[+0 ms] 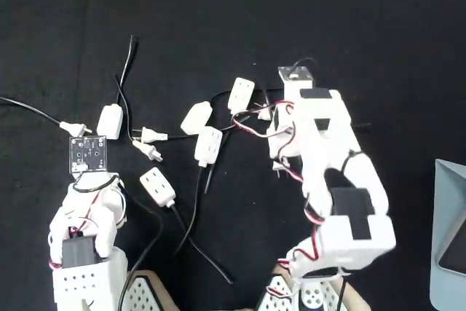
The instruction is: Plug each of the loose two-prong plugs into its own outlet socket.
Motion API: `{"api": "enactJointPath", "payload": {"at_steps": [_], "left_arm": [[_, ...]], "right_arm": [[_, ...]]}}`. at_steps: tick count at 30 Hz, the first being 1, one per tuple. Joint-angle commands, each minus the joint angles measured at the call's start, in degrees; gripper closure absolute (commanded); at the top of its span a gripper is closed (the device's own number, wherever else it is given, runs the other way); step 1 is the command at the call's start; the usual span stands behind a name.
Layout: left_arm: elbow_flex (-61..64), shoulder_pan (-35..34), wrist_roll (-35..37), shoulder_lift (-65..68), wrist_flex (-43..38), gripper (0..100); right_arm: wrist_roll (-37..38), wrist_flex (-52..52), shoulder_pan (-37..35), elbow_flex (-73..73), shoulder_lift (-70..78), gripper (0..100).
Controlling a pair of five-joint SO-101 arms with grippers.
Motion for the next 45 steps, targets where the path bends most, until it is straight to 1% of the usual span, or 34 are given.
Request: {"api": "enactJointPath", "payload": {"at_steps": [1,6,10,15,17,21,22,28,35,40,45], "left_arm": [[1.0,-0.7,-0.3,-0.4,-1.3,97],[1.0,-0.7,-0.3,-0.4,-1.3,97],[1.0,-0.7,-0.3,-0.4,-1.3,97],[1.0,-0.7,-0.3,-0.4,-1.3,97],[1.0,-0.7,-0.3,-0.4,-1.3,97],[1.0,-0.7,-0.3,-0.4,-1.3,97],[1.0,-0.7,-0.3,-0.4,-1.3,97],[1.0,-0.7,-0.3,-0.4,-1.3,97],[1.0,-0.7,-0.3,-0.4,-1.3,97],[1.0,-0.7,-0.3,-0.4,-1.3,97],[1.0,-0.7,-0.3,-0.4,-1.3,97]], "right_arm": [[-0.3,-0.3,0.4,-4.4,4.2,84.6],[-0.4,3.3,-2.3,-6.5,6.5,84.6],[-4.0,4.4,-5.5,-6.6,6.5,84.6],[-4.7,4.5,-6.1,-6.6,6.8,84.8],[-4.7,4.5,-5.9,-6.6,6.8,87.4],[-4.6,4.5,-5.8,-6.6,6.5,97.6],[-4.6,4.5,-5.9,-6.6,6.4,98.8],[-4.5,4.8,-6.1,-6.5,6.4,98.6],[-4.2,9.3,-6.8,-9.8,6.4,98.5],[-4.2,14.7,-6.8,-13.6,6.8,91.1],[-4.2,15.3,-6.7,-14.5,6.8,91.0]]}}
